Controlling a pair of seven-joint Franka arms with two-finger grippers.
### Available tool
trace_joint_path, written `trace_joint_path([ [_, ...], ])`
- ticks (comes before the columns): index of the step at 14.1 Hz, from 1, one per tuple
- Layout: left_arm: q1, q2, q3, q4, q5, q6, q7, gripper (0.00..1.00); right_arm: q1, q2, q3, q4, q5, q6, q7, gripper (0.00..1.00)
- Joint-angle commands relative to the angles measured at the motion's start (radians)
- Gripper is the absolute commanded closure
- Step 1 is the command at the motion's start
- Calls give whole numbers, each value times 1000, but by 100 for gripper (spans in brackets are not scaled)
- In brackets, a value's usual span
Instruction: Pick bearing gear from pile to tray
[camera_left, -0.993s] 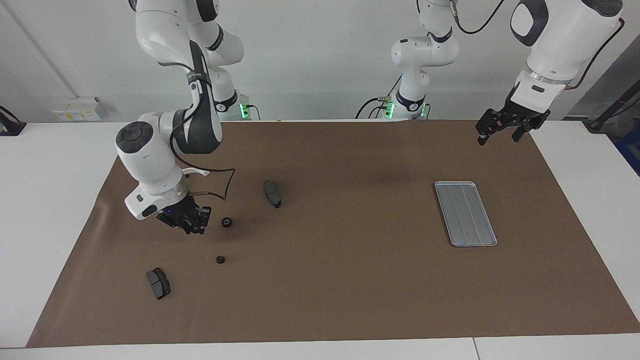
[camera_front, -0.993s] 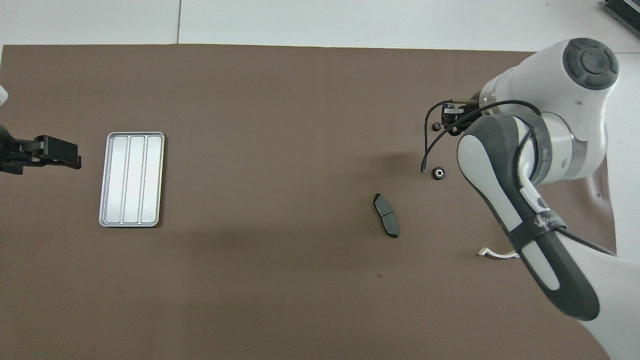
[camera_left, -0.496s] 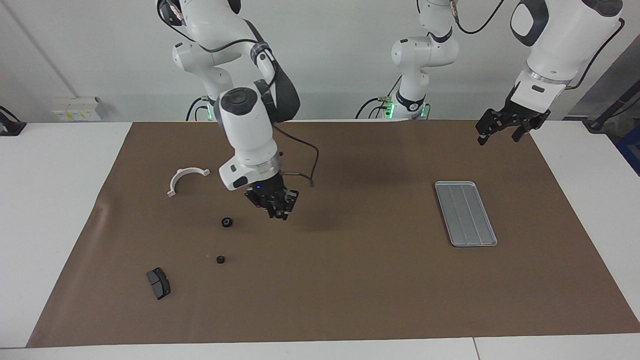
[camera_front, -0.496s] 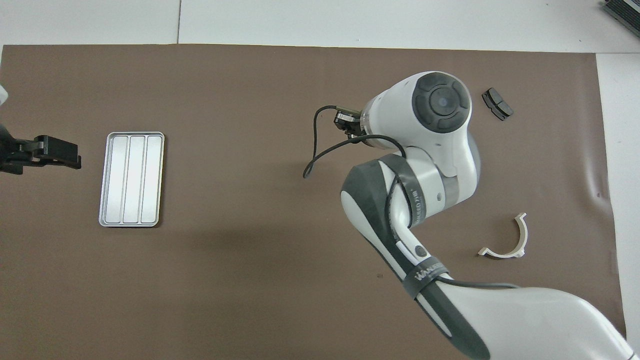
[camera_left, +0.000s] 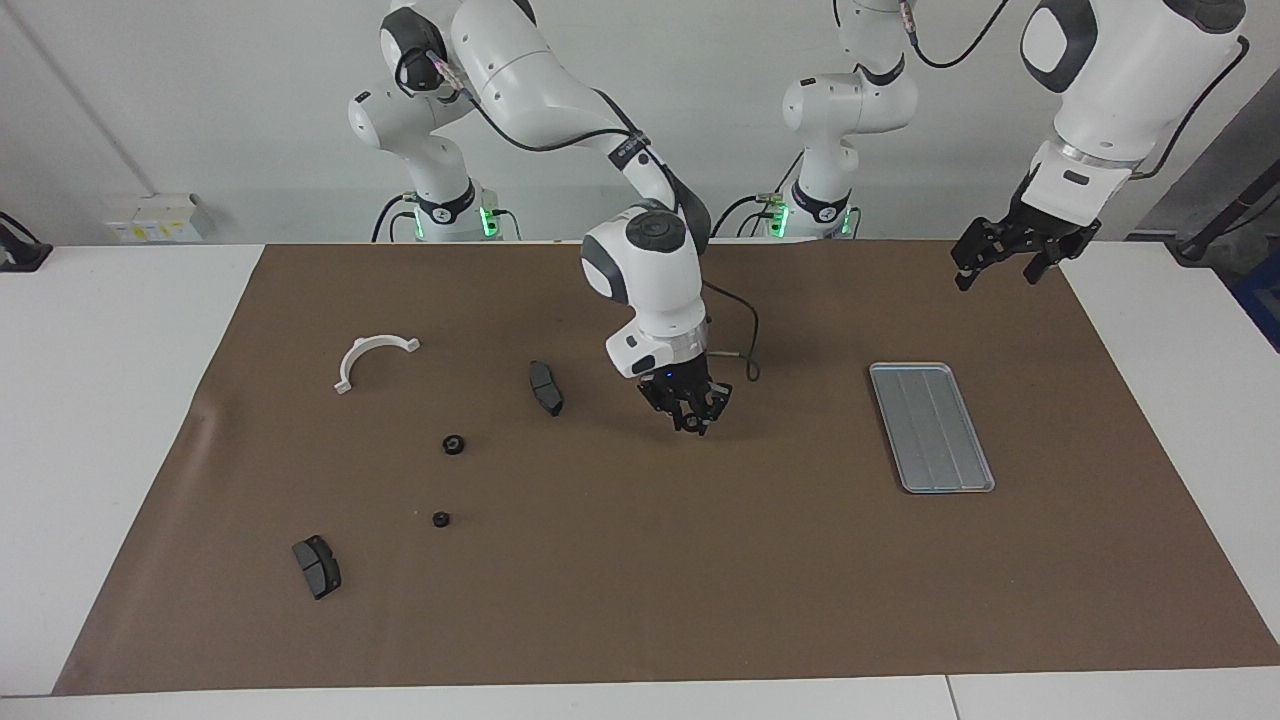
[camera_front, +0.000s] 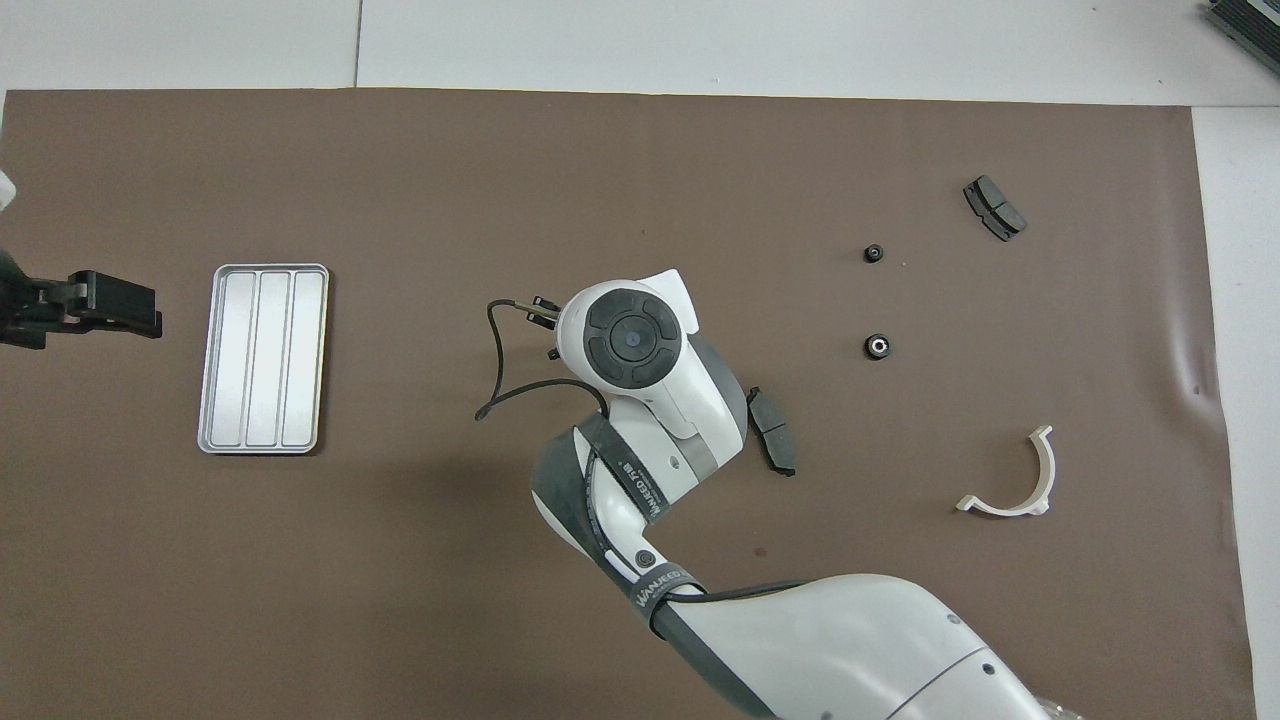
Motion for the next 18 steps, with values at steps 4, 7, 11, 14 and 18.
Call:
trace_joint_path([
  [4, 1, -21, 0, -21, 19, 3, 7, 0, -3, 4, -6, -51, -82, 0, 11, 79],
  [7, -6, -21, -1, -21, 19, 3, 5, 0, -3, 0, -6, -76, -86, 30, 11, 12],
  [11, -12, -21, -4, -21, 19, 1, 4, 0, -34, -41, -27, -67, -121, 5, 2, 0],
  [14, -12, -21, -10, -21, 19, 4, 5, 0, -150, -112, -32, -70, -127, -38, -134, 0],
  [18, -12, -21, -12, -24, 19, 12, 2, 0, -296, -138, -31, -67, -125, -85, -472, 0],
])
